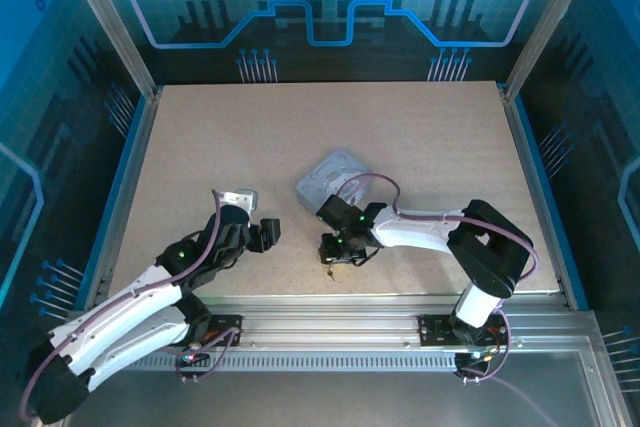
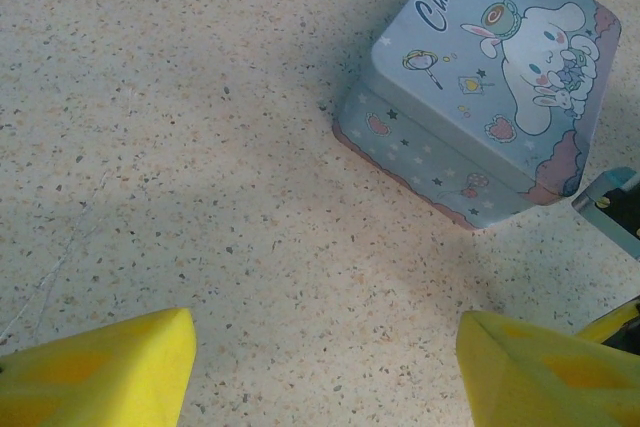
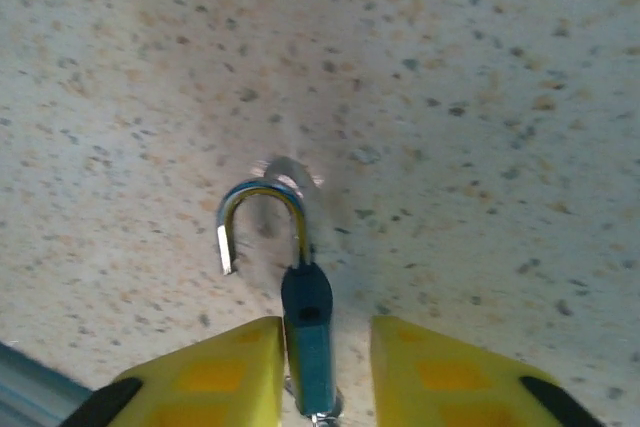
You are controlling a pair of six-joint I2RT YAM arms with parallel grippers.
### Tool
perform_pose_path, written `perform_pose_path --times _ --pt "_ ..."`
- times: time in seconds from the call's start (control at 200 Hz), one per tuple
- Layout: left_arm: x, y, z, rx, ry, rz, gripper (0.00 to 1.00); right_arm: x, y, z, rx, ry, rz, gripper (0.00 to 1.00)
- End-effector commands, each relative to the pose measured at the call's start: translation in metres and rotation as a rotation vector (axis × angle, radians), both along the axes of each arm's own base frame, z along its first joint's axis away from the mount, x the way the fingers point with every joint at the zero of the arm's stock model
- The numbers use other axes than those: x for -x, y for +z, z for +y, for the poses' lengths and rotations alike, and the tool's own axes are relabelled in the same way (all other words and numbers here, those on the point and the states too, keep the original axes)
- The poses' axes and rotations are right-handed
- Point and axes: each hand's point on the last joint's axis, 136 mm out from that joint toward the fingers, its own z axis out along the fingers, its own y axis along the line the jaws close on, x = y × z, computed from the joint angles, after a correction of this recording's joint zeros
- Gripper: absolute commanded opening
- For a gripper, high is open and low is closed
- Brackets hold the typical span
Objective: Unlock a padlock with a key
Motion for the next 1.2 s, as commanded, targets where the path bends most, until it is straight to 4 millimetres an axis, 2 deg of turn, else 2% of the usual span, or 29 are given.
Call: perform_pose_path --times 0.0,0.1,0.225,0.3,0.38,0.42,0.47,0.49,0.55,0.625,0.735,0.825,0.84,0.885,1.01,1.105,1.196 --pt "0.002 -0.006 0.003 0.007 0.008 0.019 0.70 -0.008 0.010 -0.017 0.072 -0.035 -0.033 0.32" --pt "0.002 -0.004 0.003 -0.001 0.005 0.015 0.71 -0.011 0.024 -0.021 0.074 -0.041 -0.072 0.37" --pt "-0.002 0.004 0.004 -0.026 0.003 -0.009 0.73 -0.017 0.049 -0.026 0.060 -0.044 -0.137 0.50" --pt "-0.005 0.012 0.007 -0.048 0.005 -0.032 0.80 -0.020 0.068 -0.033 0.059 -0.048 -0.193 0.56" --pt "-0.011 0.023 0.009 -0.078 0.007 -0.058 0.92 -0.028 0.091 -0.046 0.070 -0.056 -0.280 0.62" --pt "-0.015 0.029 0.011 -0.092 0.012 -0.073 0.98 -0.032 0.104 -0.057 0.088 -0.064 -0.333 0.65" --pt "-0.021 0.037 0.015 -0.109 0.024 -0.087 0.99 -0.039 0.120 -0.074 0.113 -0.088 -0.402 0.71" --pt "-0.024 0.040 0.017 -0.114 0.029 -0.092 0.99 -0.041 0.126 -0.081 0.125 -0.097 -0.427 0.82" --pt "-0.032 0.047 0.023 -0.132 0.050 -0.108 0.99 -0.048 0.145 -0.101 0.145 -0.117 -0.502 1.00" --pt "-0.045 0.053 0.035 -0.146 0.101 -0.122 0.99 -0.059 0.169 -0.128 0.192 -0.146 -0.616 1.00" --pt "-0.066 0.051 0.055 -0.151 0.168 -0.125 0.99 -0.074 0.199 -0.167 0.278 -0.183 -0.794 1.00" --pt "-0.083 0.042 0.067 -0.189 0.183 -0.138 0.99 -0.086 0.212 -0.193 0.355 -0.210 -0.942 1.00" --pt "-0.086 0.040 0.069 -0.198 0.184 -0.141 0.99 -0.086 0.205 -0.198 0.378 -0.208 -0.951 1.00" --pt "-0.093 0.033 0.075 -0.224 0.192 -0.150 0.99 -0.091 0.204 -0.210 0.414 -0.231 -1.006 1.00" --pt "-0.108 0.009 0.090 -0.300 0.207 -0.149 0.99 -0.106 0.184 -0.226 0.420 -0.203 -1.083 1.00" --pt "-0.115 -0.005 0.098 -0.386 0.203 -0.184 0.99 -0.123 0.161 -0.247 0.410 -0.260 -1.106 1.00" --pt "-0.121 -0.011 0.112 -0.393 0.269 -0.218 0.99 -0.136 0.141 -0.272 0.386 -0.361 -1.091 1.00"
